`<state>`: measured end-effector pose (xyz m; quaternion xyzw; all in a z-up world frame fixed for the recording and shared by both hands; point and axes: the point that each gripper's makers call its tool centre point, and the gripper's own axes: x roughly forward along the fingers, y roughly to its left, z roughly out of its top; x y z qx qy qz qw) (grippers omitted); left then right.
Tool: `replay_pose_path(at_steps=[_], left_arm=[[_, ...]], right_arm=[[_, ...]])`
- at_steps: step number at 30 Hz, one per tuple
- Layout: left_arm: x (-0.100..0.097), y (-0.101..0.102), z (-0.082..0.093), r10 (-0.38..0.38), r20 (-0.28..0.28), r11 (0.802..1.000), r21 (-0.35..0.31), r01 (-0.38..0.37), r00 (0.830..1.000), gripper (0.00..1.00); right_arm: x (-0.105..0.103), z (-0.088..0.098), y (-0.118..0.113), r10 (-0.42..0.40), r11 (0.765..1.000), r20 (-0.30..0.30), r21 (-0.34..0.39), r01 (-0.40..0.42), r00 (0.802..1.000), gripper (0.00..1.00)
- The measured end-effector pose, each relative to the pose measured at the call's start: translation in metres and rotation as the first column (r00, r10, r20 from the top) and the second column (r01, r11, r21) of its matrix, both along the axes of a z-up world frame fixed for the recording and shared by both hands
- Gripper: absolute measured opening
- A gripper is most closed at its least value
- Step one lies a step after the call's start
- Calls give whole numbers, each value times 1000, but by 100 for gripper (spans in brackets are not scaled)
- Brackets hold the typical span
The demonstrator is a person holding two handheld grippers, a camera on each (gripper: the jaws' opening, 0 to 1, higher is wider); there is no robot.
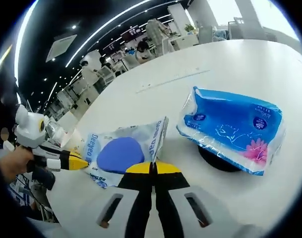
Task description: Arrange the tabletop items into an orderly group along one side of the table until the central work area is clear of visible clutter.
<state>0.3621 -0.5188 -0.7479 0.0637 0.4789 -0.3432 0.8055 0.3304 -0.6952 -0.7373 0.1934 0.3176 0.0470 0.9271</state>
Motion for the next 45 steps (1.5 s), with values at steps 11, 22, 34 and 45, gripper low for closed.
replay_pose_path(at_steps=[11, 22, 34, 45], left_arm=[[5, 7, -3, 158, -27, 981, -111, -160, 987, 0], [10, 12, -12, 218, -7, 966, -140, -216, 976, 0], [9, 10, -14, 229, -24, 961, -151, -230, 973, 0], [6, 12, -15, 225, -32, 962, -151, -227, 974, 1]], right_arm=[[4, -3, 1, 23, 1000, 10, -14, -23, 1000, 0], [10, -6, 1, 45, 997, 15, -59, -44, 999, 0], [8, -10, -5, 41, 996, 15, -83, -40, 999, 0], [4, -11, -5, 57, 991, 15, -119, -55, 998, 1]])
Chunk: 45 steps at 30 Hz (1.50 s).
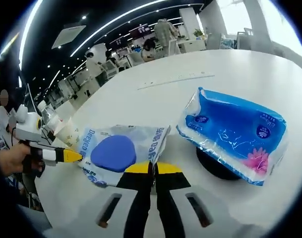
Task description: Arrange the tabletop items into an orderly group along one side of the table until the central work area is clear of visible clutter.
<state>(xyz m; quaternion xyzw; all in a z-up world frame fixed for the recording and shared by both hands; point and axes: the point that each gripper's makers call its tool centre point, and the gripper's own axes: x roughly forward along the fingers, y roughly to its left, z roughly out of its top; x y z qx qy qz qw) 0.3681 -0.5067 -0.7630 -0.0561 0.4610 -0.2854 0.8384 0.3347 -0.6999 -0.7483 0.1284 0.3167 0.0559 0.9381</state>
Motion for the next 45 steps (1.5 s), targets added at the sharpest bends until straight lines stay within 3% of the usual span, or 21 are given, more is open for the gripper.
replay_pose_path(at_steps=[8, 12, 21, 27, 34, 42, 45], left_arm=[[-1, 0, 2, -38, 34, 999, 33, 37, 999, 9], [-3, -4, 6, -75, 64, 997, 39, 73, 995, 18], [-13, -7, 11, -106, 79, 994, 43, 103, 991, 34], [-22, -7, 22, -130, 96, 991, 23, 128, 987, 41], [-35, 0, 28, -181, 135, 983, 52, 175, 974, 48], [-53, -5, 57, -224, 219, 974, 28, 224, 950, 54], [-56, -7, 69, -236, 267, 971, 26, 238, 934, 61]], right_arm=[[-2, 2, -1, 10, 1000, 12, -2, -10, 1000, 3], [-3, 5, -2, 23, 999, 31, -35, -21, 999, 14], [-7, 15, 5, 65, 996, 52, -57, -62, 997, 19], [-15, 21, 9, 122, 990, 69, -76, -116, 990, 28], [-23, 30, 8, 137, 988, 86, -80, -130, 987, 32], [-31, 43, 9, 171, 983, 108, -78, -164, 979, 37], [-35, 50, 9, 192, 979, 122, -98, -181, 974, 38]])
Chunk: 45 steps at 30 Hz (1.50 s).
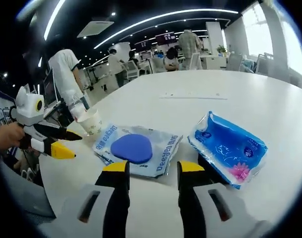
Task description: Arrange the tabletop items into an orderly group along one side of the table until the central work area is clear of visible clutter.
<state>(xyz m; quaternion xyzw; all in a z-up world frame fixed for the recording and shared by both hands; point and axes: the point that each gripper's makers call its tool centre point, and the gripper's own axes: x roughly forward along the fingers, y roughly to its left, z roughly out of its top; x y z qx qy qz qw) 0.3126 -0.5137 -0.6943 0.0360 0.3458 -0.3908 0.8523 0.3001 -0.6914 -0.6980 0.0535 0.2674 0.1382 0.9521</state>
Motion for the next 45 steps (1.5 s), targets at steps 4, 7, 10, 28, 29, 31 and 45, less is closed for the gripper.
replay_pose_path(at_steps=[4, 7, 10, 28, 29, 31, 45], left_arm=[[-5, -2, 16, -22, 56, 1000, -21, 23, 998, 68], [-8, -2, 26, -27, 79, 999, -40, 30, 996, 70], [-10, 1, 37, -22, 106, 998, -56, 28, 994, 75], [-45, 42, 59, -38, 211, 998, -35, 46, 977, 88], [-46, 44, 60, -31, 212, 999, -37, 40, 977, 90], [-50, 45, 64, -22, 219, 997, -62, 37, 975, 93], [-76, 70, 70, -1, 246, 997, -79, 21, 969, 100]], right_arm=[[-3, 9, -2, 34, 999, 17, -39, -33, 999, 41], [-4, 15, -4, 51, 997, 30, -61, -49, 998, 43], [-3, 21, -6, 68, 995, 36, -74, -65, 997, 46], [24, 36, -44, 132, 975, 21, -183, -126, 991, 65], [25, 36, -46, 133, 974, 18, -187, -127, 991, 66], [28, 36, -53, 136, 970, 13, -207, -130, 991, 69], [44, 31, -86, 221, 913, -20, -346, -214, 975, 81]])
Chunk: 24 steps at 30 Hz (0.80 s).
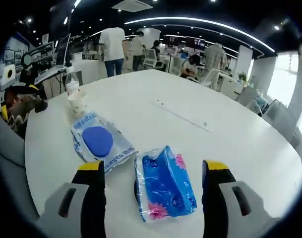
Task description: Arrange the tabletop items into an orderly group along one side of the table until the central work area is clear of visible clutter.
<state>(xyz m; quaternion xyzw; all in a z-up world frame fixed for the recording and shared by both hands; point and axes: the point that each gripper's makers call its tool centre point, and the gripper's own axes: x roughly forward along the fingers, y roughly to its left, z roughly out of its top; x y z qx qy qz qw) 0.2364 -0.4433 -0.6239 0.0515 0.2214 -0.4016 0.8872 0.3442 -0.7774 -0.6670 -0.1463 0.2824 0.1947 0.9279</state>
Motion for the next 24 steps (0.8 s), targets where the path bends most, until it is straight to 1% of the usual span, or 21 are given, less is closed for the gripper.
replay_pose_path(at_steps=[2, 4, 8, 11, 18, 21, 24], left_arm=[[-5, 4, -1, -7, 1, 1000, 15, 7, 1000, 100], [-11, 8, -1, -11, 4, 1000, 27, 11, 1000, 100], [-22, 16, 1, -2, -3, 1000, 18, 2, 1000, 100], [-28, 23, -1, 6, -10, 1000, 17, -6, 1000, 100], [-43, 32, -4, 15, -3, 999, 35, -15, 1000, 100], [-48, 34, -7, 19, -9, 999, 35, -19, 1000, 100], [-51, 36, -8, 41, -11, 999, 8, -41, 999, 100]], right_arm=[[1, -3, -3, 7, 1000, -12, -13, -7, 1000, 82], [2, -5, -5, 18, 1000, -11, -22, -19, 1000, 85], [3, -11, -10, 35, 998, -27, -50, -37, 999, 86], [5, -15, -15, 36, 997, -40, -65, -38, 999, 85], [10, -19, -25, 20, 998, -48, -63, -23, 999, 80], [11, -22, -28, 10, 998, -58, -64, -14, 998, 79], [10, -24, -30, 7, 997, -68, -81, -12, 998, 74]])
